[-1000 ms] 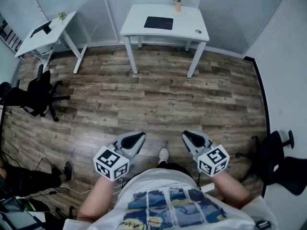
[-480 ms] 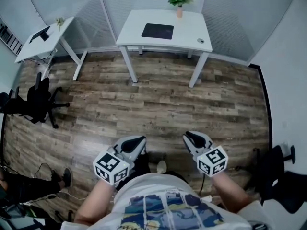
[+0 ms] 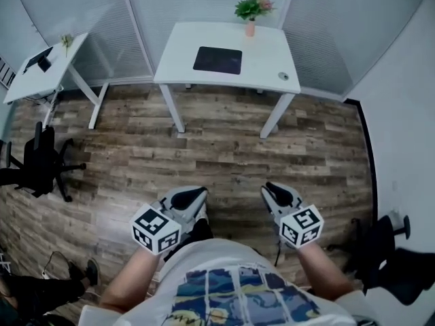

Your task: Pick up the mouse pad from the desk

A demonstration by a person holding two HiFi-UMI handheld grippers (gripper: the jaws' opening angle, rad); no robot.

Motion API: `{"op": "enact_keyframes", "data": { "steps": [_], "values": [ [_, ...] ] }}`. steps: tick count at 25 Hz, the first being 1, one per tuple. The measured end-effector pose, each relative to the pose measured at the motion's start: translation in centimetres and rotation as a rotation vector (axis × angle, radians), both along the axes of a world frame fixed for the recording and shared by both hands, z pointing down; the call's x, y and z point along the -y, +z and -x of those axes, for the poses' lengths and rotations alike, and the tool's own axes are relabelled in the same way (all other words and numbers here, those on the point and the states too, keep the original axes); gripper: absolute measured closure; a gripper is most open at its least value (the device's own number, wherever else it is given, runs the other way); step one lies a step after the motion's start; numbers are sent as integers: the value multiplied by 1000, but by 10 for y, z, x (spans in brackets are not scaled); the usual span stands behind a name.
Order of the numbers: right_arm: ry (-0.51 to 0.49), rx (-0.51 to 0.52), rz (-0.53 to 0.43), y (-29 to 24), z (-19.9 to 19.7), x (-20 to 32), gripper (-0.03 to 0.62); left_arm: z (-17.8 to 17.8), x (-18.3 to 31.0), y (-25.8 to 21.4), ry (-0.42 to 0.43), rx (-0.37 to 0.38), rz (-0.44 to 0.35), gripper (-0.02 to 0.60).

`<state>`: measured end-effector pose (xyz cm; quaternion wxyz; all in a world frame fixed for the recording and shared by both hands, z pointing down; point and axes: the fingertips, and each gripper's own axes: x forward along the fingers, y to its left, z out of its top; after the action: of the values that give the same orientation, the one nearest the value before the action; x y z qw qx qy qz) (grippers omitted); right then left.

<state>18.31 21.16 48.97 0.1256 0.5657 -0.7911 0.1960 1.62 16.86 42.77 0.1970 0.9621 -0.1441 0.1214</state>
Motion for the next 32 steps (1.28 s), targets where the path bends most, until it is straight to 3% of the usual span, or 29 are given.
{"op": "enact_keyframes", "data": {
  "steps": [4, 10, 15, 22, 32],
  "values": [
    [24, -31, 22, 3, -4, 64, 530, -3, 66, -7, 48, -17, -32, 578],
    [41, -63, 35, 6, 2, 158, 525, 20, 159, -6, 47, -41, -30, 578],
    [45, -69, 36, 7, -4, 219, 508, 25, 208, 2, 31, -55, 1, 578],
    [48, -87, 58, 20, -48, 306, 508, 12, 261, 4, 38, -56, -1, 578],
    [-10, -127, 75, 51, -133, 465, 502, -41, 366, 7, -94, -16, 7, 578]
  ]
}}
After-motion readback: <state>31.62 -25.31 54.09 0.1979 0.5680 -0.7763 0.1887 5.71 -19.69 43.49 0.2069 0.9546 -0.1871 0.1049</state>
